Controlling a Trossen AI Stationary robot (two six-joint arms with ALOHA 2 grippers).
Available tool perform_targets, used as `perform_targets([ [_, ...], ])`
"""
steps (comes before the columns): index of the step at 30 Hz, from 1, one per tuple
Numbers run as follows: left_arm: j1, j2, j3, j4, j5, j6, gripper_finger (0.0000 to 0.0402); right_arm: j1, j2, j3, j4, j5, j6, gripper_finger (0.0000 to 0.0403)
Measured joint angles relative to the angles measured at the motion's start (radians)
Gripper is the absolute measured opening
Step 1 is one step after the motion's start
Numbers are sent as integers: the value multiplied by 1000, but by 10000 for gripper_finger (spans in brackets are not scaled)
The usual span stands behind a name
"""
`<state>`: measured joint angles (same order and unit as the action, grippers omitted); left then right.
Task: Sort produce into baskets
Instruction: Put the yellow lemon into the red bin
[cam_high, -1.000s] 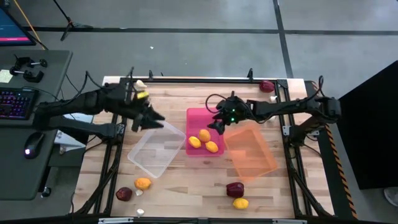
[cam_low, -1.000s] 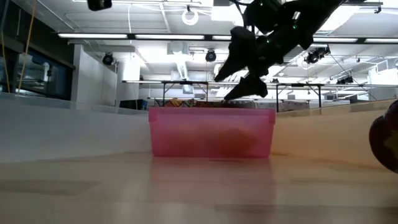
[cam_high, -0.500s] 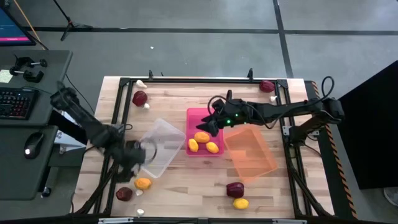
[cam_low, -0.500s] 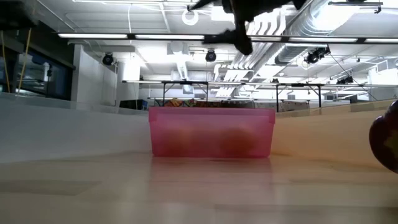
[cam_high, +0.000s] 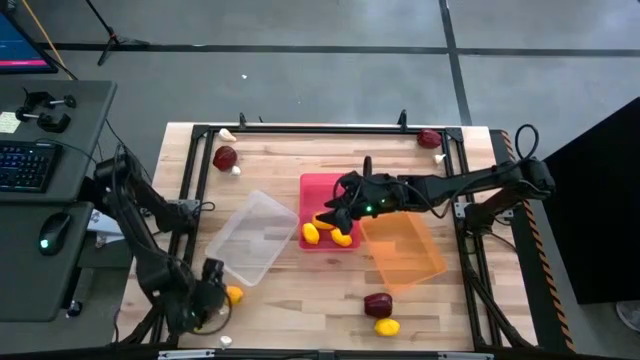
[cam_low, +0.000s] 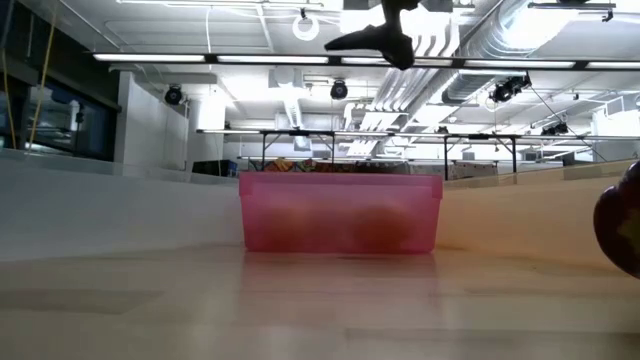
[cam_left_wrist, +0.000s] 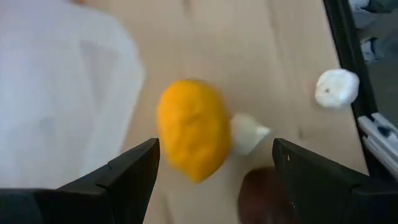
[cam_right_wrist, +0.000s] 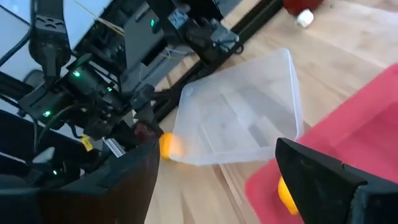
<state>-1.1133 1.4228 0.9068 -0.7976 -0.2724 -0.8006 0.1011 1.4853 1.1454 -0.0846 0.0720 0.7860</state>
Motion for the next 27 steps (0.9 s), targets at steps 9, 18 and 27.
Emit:
perform_targets([
  [9, 38, 136, -2, 8, 16, -40, 298, 13, 0, 0, -54, -11, -5, 311],
  [18, 74, 130, -1, 20, -6, -59, 298, 13, 0, 0, -74, -53, -46, 311],
  [27, 75, 130, 5, 109, -33, 105, 297, 13, 0, 0, -113, -64, -53, 311],
])
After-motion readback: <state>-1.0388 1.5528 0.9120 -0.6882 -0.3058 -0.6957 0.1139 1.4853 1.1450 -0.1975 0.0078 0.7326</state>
